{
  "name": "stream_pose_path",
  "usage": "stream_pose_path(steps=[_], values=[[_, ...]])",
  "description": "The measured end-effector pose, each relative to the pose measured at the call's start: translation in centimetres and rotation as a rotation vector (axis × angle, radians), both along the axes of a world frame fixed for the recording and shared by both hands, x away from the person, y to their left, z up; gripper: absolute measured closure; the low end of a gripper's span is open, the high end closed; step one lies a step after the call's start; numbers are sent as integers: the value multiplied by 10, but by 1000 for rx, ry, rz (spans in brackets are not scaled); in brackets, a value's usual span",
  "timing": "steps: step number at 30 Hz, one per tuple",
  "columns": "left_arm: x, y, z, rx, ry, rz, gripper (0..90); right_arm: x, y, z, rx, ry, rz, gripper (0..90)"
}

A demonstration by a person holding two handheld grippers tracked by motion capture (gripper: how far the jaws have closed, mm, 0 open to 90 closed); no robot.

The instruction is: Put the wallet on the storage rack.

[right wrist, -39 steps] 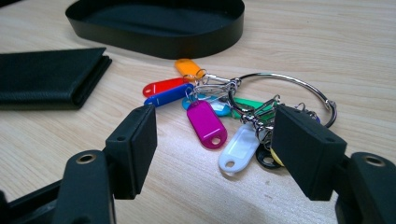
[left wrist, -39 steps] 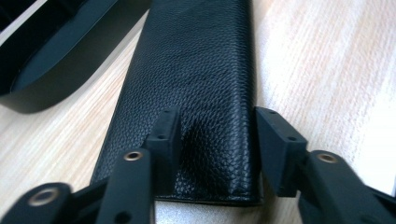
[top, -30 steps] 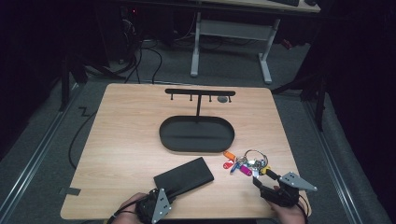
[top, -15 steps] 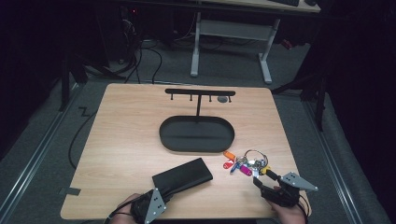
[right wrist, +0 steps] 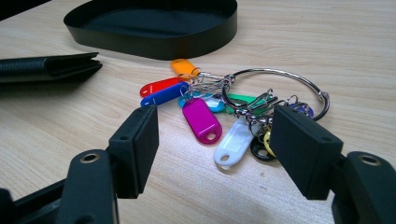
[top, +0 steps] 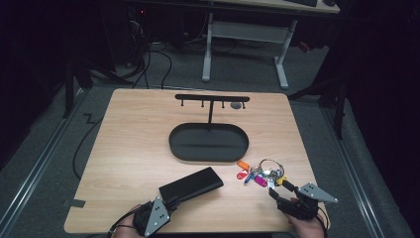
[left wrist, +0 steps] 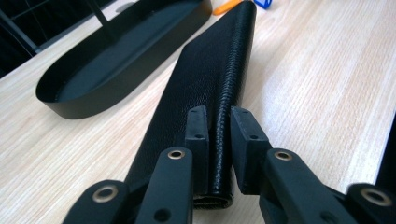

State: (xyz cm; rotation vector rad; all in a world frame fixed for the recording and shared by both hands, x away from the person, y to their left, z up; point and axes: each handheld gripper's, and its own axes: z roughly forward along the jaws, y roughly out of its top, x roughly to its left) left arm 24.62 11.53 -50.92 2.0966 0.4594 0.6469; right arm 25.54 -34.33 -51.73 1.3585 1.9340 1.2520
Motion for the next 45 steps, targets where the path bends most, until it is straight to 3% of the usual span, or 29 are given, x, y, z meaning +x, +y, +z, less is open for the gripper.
stream_pose_path(steps=[11,13,26,34,45], values=[[4,13,7,-113,12,30,798,0,-1,0,0,-6,0,336],[6,18,9,-150,20,44,800,0,-1,0,3,-5,-2,337],[11,37,15,-230,44,96,807,0,-2,0,4,-6,-1,341],[9,51,19,-313,79,137,810,5,2,1,8,-6,11,341],[15,74,18,-373,95,206,806,10,6,1,8,-8,31,341]])
